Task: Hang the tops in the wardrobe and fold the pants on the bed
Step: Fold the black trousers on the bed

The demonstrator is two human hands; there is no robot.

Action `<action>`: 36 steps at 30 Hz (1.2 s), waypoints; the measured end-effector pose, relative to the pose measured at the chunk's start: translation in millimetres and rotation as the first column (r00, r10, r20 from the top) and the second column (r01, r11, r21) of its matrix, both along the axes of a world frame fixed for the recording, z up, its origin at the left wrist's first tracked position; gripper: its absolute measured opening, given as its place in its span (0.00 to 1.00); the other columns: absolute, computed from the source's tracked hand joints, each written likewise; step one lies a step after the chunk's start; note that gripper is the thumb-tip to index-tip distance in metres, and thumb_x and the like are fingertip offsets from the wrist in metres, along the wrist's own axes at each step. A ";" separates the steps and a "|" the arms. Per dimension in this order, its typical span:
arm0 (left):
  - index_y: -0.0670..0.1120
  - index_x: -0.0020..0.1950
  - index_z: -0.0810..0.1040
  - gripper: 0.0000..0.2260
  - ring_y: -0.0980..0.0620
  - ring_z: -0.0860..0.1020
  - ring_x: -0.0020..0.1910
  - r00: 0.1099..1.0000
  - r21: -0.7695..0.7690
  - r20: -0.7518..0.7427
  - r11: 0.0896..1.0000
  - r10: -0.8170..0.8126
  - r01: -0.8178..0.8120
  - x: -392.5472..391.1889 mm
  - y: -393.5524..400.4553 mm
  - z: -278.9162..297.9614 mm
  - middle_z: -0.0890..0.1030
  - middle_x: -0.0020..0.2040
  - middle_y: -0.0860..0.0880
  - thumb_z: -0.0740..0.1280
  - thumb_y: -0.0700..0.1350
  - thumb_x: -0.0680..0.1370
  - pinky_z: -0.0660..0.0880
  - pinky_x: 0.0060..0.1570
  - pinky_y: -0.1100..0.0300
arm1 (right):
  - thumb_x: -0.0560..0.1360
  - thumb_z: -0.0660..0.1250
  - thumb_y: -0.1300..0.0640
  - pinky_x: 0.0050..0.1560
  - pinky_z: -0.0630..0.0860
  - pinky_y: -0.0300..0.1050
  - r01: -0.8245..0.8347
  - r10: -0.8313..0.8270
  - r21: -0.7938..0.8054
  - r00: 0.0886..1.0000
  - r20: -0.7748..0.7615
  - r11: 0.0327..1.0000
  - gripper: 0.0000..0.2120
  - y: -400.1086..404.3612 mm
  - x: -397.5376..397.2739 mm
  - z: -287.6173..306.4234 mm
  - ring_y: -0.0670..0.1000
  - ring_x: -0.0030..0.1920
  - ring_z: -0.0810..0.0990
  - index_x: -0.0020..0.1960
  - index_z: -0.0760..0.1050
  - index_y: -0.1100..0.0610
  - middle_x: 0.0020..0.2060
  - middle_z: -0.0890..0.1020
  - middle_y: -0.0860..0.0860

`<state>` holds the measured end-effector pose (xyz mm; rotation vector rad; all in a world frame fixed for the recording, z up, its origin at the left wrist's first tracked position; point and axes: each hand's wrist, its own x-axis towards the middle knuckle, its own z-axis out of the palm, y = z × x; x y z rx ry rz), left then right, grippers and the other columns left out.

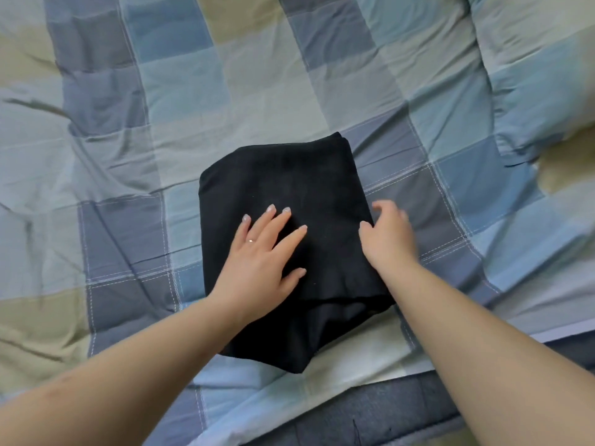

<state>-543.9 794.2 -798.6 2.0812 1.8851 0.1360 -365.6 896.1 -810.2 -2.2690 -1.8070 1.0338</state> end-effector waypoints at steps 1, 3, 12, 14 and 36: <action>0.49 0.73 0.68 0.28 0.43 0.56 0.76 0.999 0.002 -0.030 1.000 -0.018 0.019 -3.6 4.6 -1.6 0.64 0.75 0.44 0.68 0.55 0.75 0.48 0.73 0.43 | 0.75 0.64 0.59 0.62 0.65 0.50 -0.093 0.090 0.173 0.996 0.030 0.980 0.20 -3.7 -6.2 2.8 0.59 0.64 0.70 0.67 0.69 0.55 0.66 0.71 0.56; 0.49 0.74 0.65 0.30 0.43 0.55 0.77 0.996 -0.017 -0.057 0.998 -0.069 0.068 -6.7 16.5 -4.6 0.62 0.76 0.44 0.64 0.58 0.75 0.48 0.74 0.41 | 0.73 0.66 0.60 0.68 0.61 0.54 -0.355 0.364 0.461 0.929 0.073 0.813 0.25 -10.8 -27.8 7.7 0.58 0.69 0.66 0.70 0.69 0.57 0.70 0.69 0.57; 0.50 0.76 0.62 0.32 0.47 0.52 0.77 0.945 -0.025 -0.309 0.994 -0.108 0.106 -46.7 28.1 -45.8 0.58 0.78 0.46 0.48 0.65 0.76 0.43 0.75 0.45 | 0.78 0.42 0.39 0.74 0.42 0.58 -0.698 0.614 0.119 0.686 0.390 0.706 0.31 -15.3 -31.0 -63.9 0.51 0.77 0.40 0.78 0.41 0.47 0.77 0.40 0.51; 0.50 0.77 0.59 0.34 0.47 0.50 0.78 0.951 0.003 -0.304 0.998 -0.064 0.068 -56.1 34.4 -58.2 0.55 0.78 0.46 0.47 0.67 0.76 0.42 0.75 0.47 | 0.76 0.40 0.38 0.74 0.44 0.58 -0.690 0.592 0.150 0.695 0.408 0.708 0.32 -14.5 -33.9 -72.8 0.51 0.77 0.41 0.78 0.42 0.47 0.78 0.42 0.51; 0.52 0.75 0.62 0.29 0.46 0.49 0.77 0.987 -0.033 0.136 0.996 0.088 -0.084 -46.3 -89.2 -56.5 0.53 0.78 0.45 0.54 0.63 0.76 0.50 0.75 0.46 | 0.78 0.52 0.39 0.74 0.48 0.59 -0.667 0.599 0.113 0.720 0.350 0.736 0.34 -15.6 -34.7 -51.7 0.52 0.77 0.42 0.78 0.43 0.49 0.78 0.42 0.52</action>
